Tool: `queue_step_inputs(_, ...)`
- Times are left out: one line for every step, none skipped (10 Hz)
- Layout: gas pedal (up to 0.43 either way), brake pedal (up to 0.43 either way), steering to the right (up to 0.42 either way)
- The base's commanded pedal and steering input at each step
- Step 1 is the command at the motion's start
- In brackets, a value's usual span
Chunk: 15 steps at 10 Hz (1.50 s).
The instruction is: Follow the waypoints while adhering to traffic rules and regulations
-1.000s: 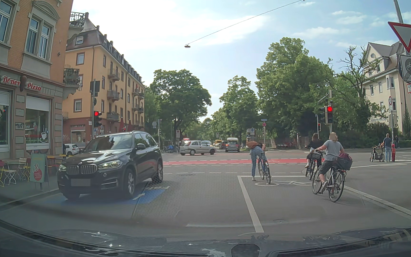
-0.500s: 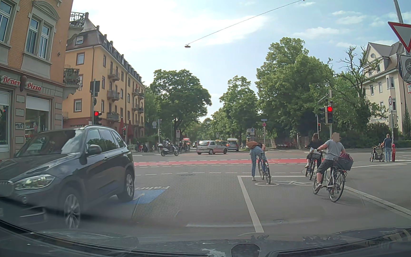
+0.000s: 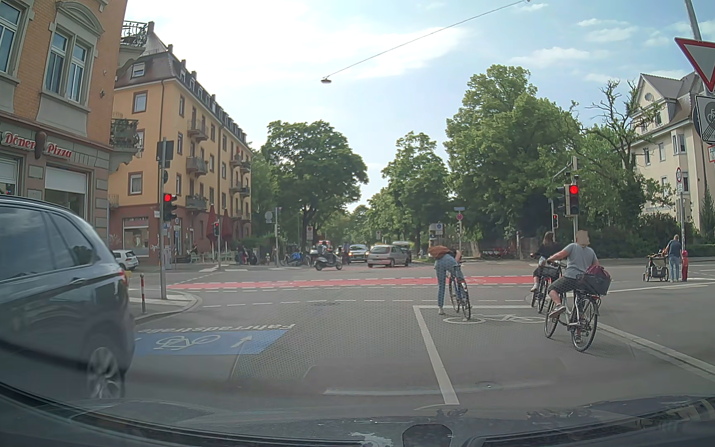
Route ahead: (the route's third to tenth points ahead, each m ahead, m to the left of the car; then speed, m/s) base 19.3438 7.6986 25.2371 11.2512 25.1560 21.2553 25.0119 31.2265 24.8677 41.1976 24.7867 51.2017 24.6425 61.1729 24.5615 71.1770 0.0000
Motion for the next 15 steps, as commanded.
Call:
queue_step_inputs(0.000, 0.293, -0.014)
queue_step_inputs(0.000, 0.287, -0.014)
queue_step_inputs(0.000, 0.287, -0.014)
queue_step_inputs(0.000, 0.287, -0.014)
queue_step_inputs(0.000, 0.287, -0.014)
queue_step_inputs(0.000, 0.293, -0.014)
queue_step_inputs(0.000, 0.287, -0.014)
queue_step_inputs(0.000, 0.287, -0.014)
queue_step_inputs(0.000, 0.287, -0.014)
queue_step_inputs(0.000, 0.287, -0.014)
queue_step_inputs(0.000, 0.293, -0.014)
queue_step_inputs(0.000, 0.287, -0.014)
queue_step_inputs(0.000, 0.287, -0.014)
queue_step_inputs(0.000, 0.287, -0.014)
queue_step_inputs(0.000, 0.287, -0.014)
